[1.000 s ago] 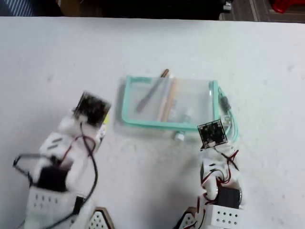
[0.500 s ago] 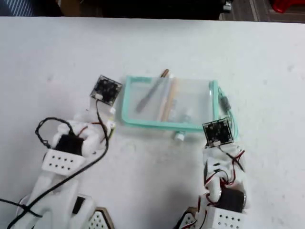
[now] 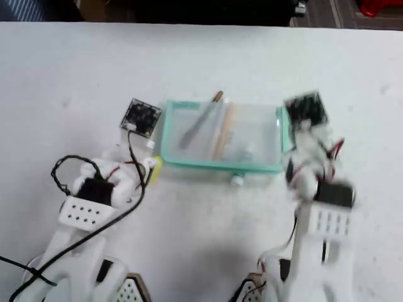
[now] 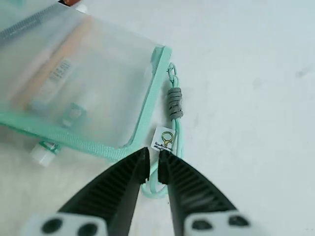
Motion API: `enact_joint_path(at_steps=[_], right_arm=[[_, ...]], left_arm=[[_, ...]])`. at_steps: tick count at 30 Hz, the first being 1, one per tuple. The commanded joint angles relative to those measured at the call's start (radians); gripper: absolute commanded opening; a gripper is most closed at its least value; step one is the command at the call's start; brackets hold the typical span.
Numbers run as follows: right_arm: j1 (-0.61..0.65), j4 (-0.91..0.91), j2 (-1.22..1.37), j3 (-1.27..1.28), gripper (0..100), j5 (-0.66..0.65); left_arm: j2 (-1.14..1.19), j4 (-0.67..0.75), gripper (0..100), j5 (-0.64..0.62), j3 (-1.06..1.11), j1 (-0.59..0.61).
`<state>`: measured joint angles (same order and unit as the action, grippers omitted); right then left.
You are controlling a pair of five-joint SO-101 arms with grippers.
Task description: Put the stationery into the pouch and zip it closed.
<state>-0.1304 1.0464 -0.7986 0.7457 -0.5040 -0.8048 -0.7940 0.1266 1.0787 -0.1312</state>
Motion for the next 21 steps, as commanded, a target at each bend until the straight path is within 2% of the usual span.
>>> enact_joint_path(at_steps=[1, 3, 13, 21], right_arm=[[-0.021, 0.002, 0.321, -0.279, 19.8, 0.106], [-0.024, 0.004, 0.49, -0.404, 25.2, 0.098], [-0.041, 0.116, 1.162, -0.985, 22.2, 0.094], [-0.028, 0.13, 1.483, -1.243, 22.1, 0.094]], left_arm=[[0.002, 0.031, 17, -0.011, 0.002, 0.007], [0.001, 0.031, 17, -0.011, 0.002, 0.007], [0.001, 0.031, 17, -0.012, 0.006, 0.007], [0.001, 0.051, 17, -0.012, 0.009, 0.007]])
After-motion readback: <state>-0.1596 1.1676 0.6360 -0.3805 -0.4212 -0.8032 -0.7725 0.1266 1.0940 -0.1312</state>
